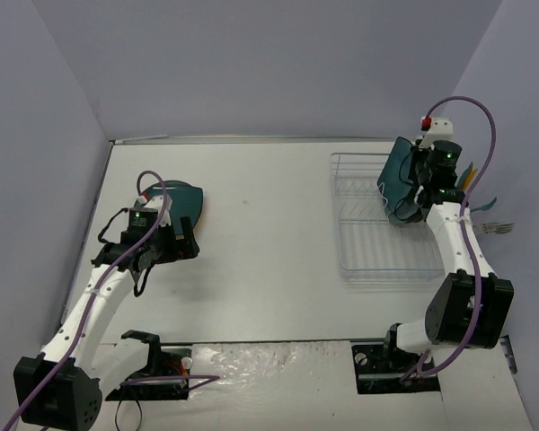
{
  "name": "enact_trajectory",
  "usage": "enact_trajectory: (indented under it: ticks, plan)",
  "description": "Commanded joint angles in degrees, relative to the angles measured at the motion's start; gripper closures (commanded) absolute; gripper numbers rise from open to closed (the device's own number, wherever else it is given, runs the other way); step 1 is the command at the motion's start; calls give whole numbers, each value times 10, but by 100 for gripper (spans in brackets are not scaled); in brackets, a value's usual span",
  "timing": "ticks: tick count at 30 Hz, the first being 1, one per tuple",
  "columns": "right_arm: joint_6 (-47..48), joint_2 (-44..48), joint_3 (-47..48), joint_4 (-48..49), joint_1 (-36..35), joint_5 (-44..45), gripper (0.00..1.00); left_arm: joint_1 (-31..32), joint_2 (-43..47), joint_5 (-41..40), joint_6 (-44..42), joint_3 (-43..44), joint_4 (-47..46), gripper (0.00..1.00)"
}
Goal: Load the plates into the dish rack
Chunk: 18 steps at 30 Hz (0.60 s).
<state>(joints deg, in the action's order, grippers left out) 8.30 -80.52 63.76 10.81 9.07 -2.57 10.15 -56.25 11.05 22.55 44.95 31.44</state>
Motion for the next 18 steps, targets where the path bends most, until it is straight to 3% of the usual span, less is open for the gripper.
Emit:
enact_trajectory:
  ticks: [1,18]
  plan:
    - [28,32,-23,123,-23,24,100,2,5,-9,-11,21,-21,3]
    - [-26,82,-168,172,-49,88,100,1,15,-18,-11,19,-20,3]
